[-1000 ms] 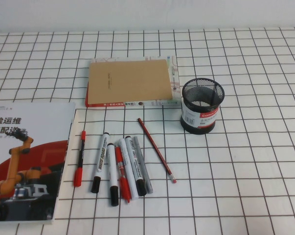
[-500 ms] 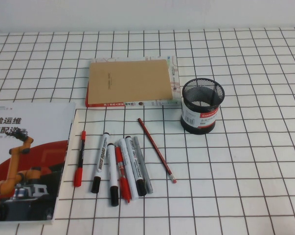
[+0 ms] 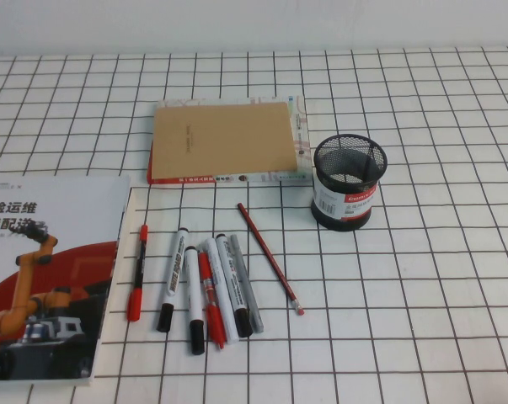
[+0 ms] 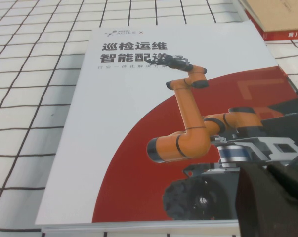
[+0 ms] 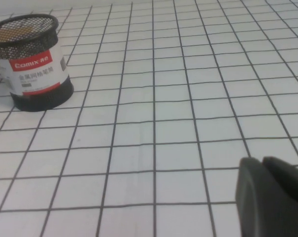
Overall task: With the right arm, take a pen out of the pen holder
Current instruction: 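Take a marker out of the pen holder and lay it on the table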
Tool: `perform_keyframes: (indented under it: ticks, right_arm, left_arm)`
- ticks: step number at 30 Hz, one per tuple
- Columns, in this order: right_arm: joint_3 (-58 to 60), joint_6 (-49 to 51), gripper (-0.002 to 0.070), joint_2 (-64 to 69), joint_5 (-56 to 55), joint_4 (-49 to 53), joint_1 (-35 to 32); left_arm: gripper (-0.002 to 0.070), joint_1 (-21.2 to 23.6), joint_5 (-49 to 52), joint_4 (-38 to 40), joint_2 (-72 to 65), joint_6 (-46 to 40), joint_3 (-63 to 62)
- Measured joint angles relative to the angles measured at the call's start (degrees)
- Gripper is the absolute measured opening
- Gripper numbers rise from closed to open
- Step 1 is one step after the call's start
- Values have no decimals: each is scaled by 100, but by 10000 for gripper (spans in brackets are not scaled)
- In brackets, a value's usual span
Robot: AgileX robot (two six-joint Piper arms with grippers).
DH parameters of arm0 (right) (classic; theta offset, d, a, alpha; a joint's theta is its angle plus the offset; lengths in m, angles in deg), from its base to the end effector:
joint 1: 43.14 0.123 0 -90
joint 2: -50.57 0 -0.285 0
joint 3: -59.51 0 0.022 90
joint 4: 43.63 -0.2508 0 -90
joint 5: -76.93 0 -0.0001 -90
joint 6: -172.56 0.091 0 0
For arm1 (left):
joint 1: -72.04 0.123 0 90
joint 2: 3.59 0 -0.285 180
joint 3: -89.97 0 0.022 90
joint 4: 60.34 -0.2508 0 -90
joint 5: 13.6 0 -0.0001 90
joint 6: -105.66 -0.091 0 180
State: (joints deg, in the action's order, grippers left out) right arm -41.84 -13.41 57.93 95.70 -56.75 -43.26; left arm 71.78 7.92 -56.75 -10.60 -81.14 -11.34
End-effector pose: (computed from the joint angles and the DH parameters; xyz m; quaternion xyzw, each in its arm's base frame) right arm 0.0539 0.0066 0.1764 0.0230 0.7892 0.0628 0.6105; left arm 0.0525 -0.0023 0.1716 0.0329 0.8041 0.0073 0.5935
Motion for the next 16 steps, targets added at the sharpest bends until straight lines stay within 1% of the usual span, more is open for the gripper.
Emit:
perform_keyframes:
  ticks: [5, 16]
  right_arm:
    - [0, 62, -15, 0, 80, 435, 0]
    - [0, 112, -15, 0, 92, 464, 0]
  left_arm:
    - [-4, 0, 0, 0, 0, 0, 0]
    - [-4, 0, 0, 0, 0, 0, 0]
